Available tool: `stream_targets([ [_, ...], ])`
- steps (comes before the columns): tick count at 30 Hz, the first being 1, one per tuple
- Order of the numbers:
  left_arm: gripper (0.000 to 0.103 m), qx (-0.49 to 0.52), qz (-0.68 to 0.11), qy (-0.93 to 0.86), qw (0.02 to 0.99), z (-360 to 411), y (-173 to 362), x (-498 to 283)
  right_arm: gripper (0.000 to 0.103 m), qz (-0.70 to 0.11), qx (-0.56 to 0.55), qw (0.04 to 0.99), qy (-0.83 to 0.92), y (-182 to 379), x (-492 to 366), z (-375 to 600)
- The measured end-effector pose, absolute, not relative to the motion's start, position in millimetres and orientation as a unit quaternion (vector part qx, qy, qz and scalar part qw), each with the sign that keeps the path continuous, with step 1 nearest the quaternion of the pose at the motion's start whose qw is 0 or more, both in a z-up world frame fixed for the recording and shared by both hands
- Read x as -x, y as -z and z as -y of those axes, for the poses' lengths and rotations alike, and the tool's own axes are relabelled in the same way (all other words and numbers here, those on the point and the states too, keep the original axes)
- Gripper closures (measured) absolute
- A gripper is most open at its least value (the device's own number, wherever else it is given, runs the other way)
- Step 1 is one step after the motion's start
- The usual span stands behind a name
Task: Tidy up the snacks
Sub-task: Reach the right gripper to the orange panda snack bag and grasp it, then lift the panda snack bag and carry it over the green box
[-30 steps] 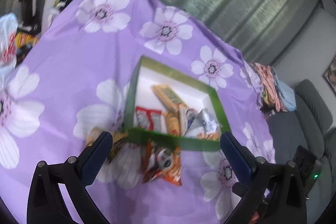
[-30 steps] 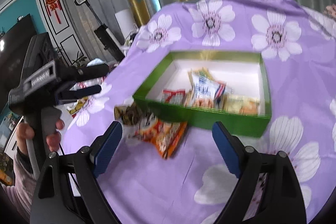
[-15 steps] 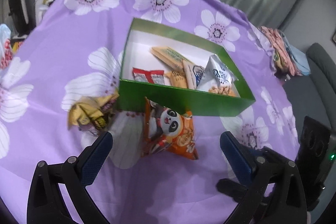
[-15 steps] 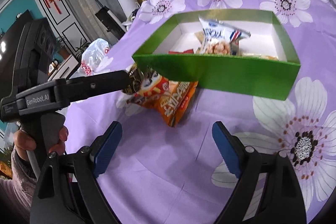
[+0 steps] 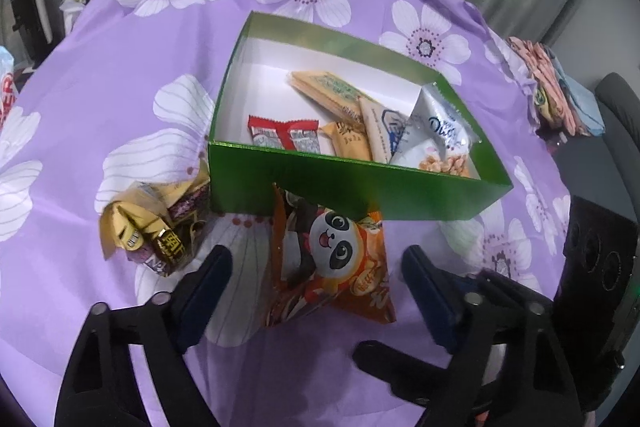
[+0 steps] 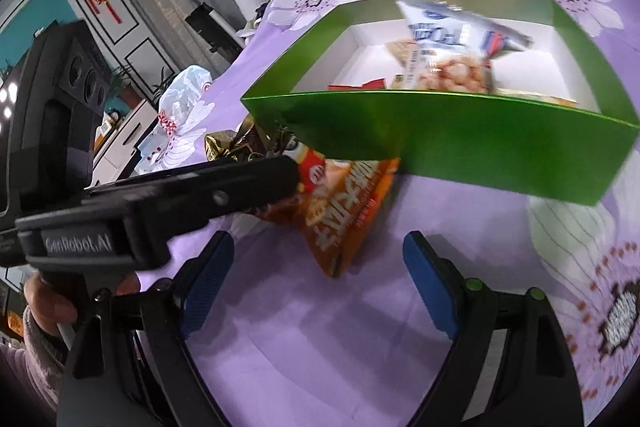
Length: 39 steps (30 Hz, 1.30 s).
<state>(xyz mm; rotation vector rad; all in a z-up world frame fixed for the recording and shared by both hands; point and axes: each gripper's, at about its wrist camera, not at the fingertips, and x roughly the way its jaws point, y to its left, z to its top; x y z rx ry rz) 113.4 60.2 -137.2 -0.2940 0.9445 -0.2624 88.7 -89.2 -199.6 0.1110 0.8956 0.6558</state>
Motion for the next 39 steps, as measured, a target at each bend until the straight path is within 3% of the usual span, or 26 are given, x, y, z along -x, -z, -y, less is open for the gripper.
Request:
stream_targets([
  [6,0.042,0.161,-0.466,0.139,0.859,-61.0,145.5,-119.7,0.031,-0.432,-0.057,0.843,-0.316,206.5,-101.1,81.6],
  [11,0.046,0.167,-0.470,0.135,0.856,-61.9,147.3,-121.4,0.045,-0.444,-0.073,0.835,-0.318,215.1,-107.2,86.0],
  [14,0.050,0.162,-0.474,0.131,0.856,-61.6,148.4,-122.1,0.059,-0.445,-0.085,0.833,-0.317,217.2,-110.7,91.3],
  [20,0.056,0.173,-0.478,0.139,0.850,-63.8,147.9,-121.7,0.067,-0.437,-0.100,0.831,-0.328,217.3,-107.6,95.0],
  [22,0.056,0.174,-0.474,0.142,0.851,-64.3,143.9,-119.0,0.077,-0.430,-0.098,0.832,-0.338,212.5,-103.6,93.5],
  [39,0.056,0.182,-0.417,0.177,0.872,-63.7,100.3,-95.8,0.077,-0.373,-0.085,0.861,-0.335,166.2,-75.4,100.1],
])
